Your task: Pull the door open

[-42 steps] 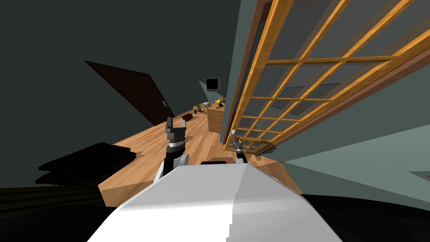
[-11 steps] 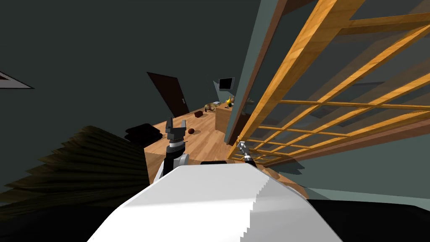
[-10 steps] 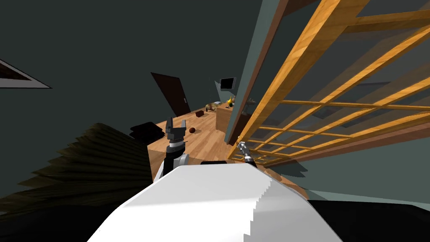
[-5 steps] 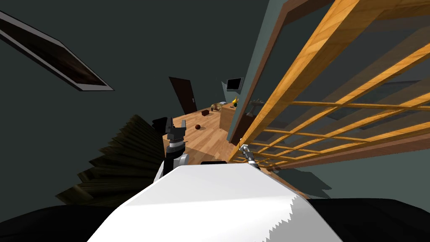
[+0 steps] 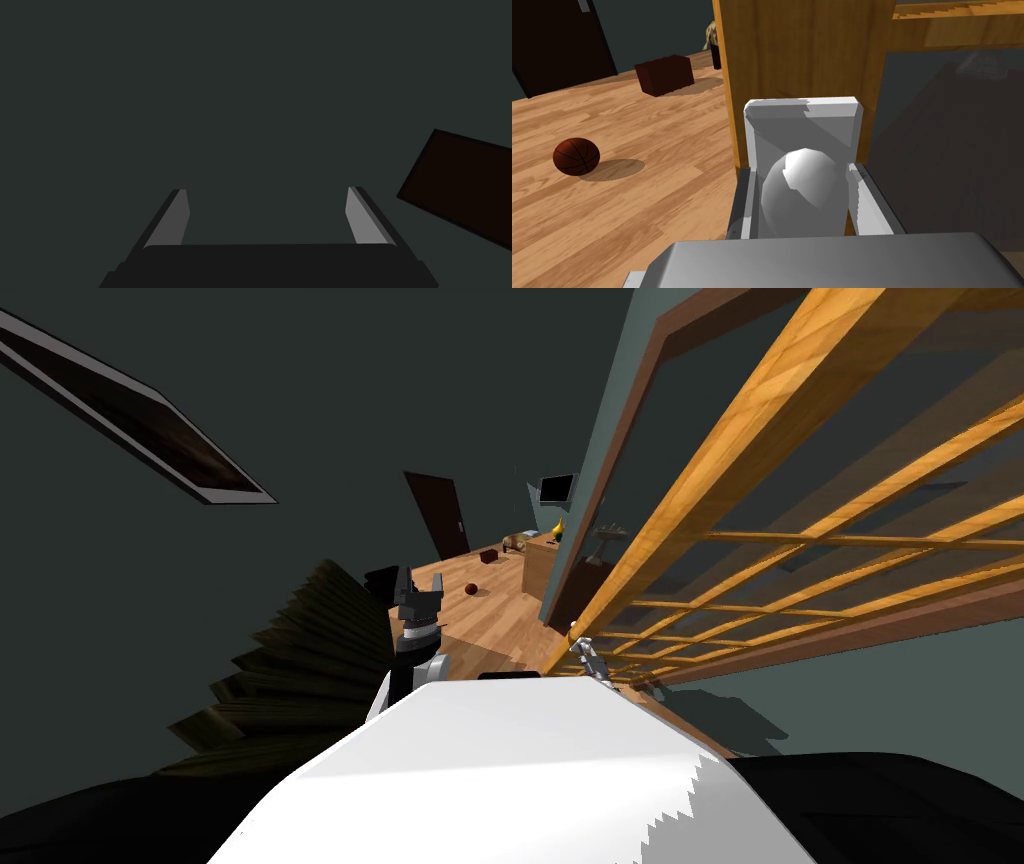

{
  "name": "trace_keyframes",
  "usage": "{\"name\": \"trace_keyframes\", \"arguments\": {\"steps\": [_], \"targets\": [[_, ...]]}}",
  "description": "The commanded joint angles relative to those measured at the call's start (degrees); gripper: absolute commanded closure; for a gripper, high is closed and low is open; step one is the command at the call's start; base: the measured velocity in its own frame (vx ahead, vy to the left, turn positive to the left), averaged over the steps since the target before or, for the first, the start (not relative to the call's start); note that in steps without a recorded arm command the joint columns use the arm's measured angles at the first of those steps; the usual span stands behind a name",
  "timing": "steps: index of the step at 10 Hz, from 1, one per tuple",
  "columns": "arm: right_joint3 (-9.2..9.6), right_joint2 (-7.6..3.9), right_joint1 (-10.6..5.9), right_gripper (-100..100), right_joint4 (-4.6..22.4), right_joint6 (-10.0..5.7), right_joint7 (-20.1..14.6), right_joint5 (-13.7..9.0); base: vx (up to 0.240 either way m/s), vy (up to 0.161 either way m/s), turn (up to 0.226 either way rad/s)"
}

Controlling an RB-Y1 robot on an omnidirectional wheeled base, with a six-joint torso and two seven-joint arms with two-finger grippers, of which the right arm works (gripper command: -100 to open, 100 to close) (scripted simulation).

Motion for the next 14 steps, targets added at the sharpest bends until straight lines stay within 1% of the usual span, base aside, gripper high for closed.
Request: {"name": "trace_keyframes", "arguments": {"steps": [1,3,4,6,8,9,10,11,12,14], "targets": [[1.09,-0.34,1.49,100,0.03,-2.10,-0.24,0.84,-0.053,-0.031,-0.009],[2.47,-0.99,3.58,100,-0.40,-4.66,-0.65,1.90,-0.072,-0.038,-0.011],[2.47,-0.99,3.58,100,-0.40,-4.66,-0.65,1.90,-0.057,-0.043,-0.005],[3.77,-1.60,5.56,100,-0.81,-7.07,-1.04,2.89,-0.045,-0.037,-0.007],[4.84,-2.10,7.17,100,-1.14,-9.04,-1.36,3.71,-0.041,-0.047,-0.012],[5.50,-2.41,8.18,100,-1.35,-10.27,-1.56,4.21,-0.039,-0.059,-0.013],[5.05,-2.27,7.65,100,-1.60,-9.16,-1.26,3.88,-0.017,-0.026,0.005],[5.50,-1.60,8.43,100,-0.10,-11.20,-1.27,3.96,-0.023,-0.018,0.181],[5.50,-1.60,8.43,100,-0.10,-11.20,-1.27,3.96,-0.028,-0.031,0.114],[5.79,-0.94,9.12,100,1.49,-13.14,-1.29,3.90,-0.021,-0.020,0.110]]}}
